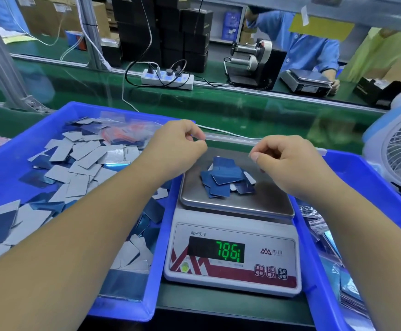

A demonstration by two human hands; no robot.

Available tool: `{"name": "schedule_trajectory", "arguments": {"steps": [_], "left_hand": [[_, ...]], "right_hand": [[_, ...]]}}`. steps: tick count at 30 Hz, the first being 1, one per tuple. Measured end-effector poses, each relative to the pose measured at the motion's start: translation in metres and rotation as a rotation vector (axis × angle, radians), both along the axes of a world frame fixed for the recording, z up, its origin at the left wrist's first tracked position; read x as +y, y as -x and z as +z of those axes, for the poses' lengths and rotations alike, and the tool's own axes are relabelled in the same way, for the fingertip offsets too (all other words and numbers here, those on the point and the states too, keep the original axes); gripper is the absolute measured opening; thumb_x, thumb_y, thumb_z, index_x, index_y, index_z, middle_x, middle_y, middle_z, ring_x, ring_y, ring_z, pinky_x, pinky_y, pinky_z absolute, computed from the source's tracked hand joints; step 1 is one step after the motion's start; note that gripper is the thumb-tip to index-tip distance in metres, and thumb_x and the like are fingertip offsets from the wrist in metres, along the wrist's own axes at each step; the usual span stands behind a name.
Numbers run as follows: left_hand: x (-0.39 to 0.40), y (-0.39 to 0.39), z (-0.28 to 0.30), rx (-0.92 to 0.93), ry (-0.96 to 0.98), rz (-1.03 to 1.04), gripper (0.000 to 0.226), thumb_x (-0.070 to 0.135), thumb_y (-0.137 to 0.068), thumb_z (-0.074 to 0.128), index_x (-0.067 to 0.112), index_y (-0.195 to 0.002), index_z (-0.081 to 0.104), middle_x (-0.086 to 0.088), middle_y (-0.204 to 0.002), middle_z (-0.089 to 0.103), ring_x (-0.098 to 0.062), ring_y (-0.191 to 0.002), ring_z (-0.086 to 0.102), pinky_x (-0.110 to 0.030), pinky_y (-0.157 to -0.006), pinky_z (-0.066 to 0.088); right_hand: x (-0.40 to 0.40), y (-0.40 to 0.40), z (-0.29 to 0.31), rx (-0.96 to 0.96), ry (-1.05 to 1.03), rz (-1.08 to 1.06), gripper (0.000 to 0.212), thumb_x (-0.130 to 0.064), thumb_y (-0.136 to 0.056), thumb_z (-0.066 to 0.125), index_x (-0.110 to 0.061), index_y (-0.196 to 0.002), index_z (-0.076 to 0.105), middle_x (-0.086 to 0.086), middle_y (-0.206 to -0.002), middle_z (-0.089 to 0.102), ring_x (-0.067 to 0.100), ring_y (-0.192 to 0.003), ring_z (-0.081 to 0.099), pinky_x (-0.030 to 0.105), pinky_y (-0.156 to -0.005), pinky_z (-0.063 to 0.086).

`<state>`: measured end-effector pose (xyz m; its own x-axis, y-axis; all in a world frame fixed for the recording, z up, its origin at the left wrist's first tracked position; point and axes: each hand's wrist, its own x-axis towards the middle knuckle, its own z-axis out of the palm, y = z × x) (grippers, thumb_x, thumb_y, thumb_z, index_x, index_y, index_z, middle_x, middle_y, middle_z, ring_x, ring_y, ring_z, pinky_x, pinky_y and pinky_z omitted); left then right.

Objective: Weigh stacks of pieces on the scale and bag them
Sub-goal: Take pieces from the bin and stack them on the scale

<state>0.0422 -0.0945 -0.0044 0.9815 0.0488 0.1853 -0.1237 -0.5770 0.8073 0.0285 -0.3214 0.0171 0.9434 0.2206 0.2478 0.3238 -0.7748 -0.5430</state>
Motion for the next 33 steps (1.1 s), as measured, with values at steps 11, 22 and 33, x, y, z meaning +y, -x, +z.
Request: {"name": "schedule_trajectory", "arguments": {"steps": [11,22,33], "left_hand": [[-0.007,0.011,0.008,0.261,-0.326,-0.044,0.047,0.075,-0.074,0.058,0.031,-0.088,0.057,0.008,-0.1,0.05,-0.015,-0.092,0.054,-0.034,-0.07,0.042],[-0.025,0.019,0.024,0.295,-0.565,-0.183,0.054,0.073,-0.069,0.06,0.021,-0.083,0.062,0.001,-0.093,0.051,-0.014,-0.079,0.05,-0.032,-0.061,0.04],[-0.039,0.015,0.043,0.311,-0.614,-0.293,0.046,0.054,-0.073,0.08,0.022,-0.089,0.051,0.003,-0.092,0.062,-0.017,-0.083,0.059,-0.031,-0.061,0.041]], "right_hand": [[-0.001,-0.001,-0.004,0.116,0.048,0.038,0.011,-0.045,-0.083,0.071,-0.034,-0.085,0.068,-0.019,-0.072,0.065,-0.002,-0.062,0.056,0.021,-0.059,0.04],[-0.005,0.0,0.001,0.313,0.043,0.044,0.03,-0.05,-0.066,0.084,-0.034,-0.085,0.069,-0.019,-0.072,0.068,-0.004,-0.058,0.058,0.021,-0.061,0.044],[-0.001,0.0,0.002,0.403,-0.013,-0.006,0.038,-0.037,-0.061,0.092,-0.031,-0.089,0.067,-0.015,-0.071,0.072,-0.005,-0.057,0.058,0.016,-0.056,0.04]]}}
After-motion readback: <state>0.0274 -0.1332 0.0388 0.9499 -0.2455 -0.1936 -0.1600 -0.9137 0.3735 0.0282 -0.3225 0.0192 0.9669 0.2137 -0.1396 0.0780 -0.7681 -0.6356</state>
